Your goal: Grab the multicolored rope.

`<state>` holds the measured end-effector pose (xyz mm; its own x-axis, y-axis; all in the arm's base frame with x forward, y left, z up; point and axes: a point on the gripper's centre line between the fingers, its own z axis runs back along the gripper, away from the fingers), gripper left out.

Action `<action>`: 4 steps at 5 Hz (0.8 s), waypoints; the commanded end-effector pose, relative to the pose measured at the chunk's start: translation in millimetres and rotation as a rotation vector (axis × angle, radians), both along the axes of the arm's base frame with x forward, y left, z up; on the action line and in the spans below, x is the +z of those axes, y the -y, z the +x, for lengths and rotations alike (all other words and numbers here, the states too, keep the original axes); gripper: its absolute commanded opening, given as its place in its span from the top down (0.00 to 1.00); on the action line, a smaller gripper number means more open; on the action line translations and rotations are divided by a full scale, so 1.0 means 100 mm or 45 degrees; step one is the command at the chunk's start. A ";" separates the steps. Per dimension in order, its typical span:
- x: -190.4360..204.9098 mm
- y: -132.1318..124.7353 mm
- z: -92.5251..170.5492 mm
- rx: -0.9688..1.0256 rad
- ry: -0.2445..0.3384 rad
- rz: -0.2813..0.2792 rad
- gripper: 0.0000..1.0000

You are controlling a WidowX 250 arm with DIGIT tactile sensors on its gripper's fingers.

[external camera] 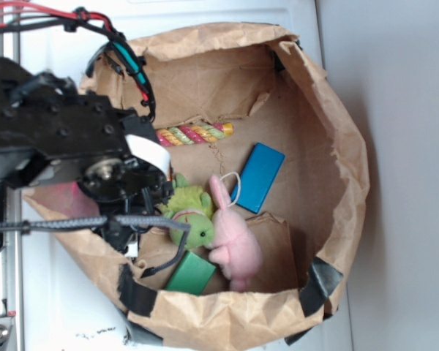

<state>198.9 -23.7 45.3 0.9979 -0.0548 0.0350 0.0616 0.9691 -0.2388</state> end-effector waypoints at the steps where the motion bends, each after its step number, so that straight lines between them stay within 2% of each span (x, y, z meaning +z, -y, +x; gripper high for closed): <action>1: 0.01 0.06 0.01 -0.024 0.025 0.031 0.00; 4: -0.04 0.20 0.01 -0.072 0.030 0.049 0.00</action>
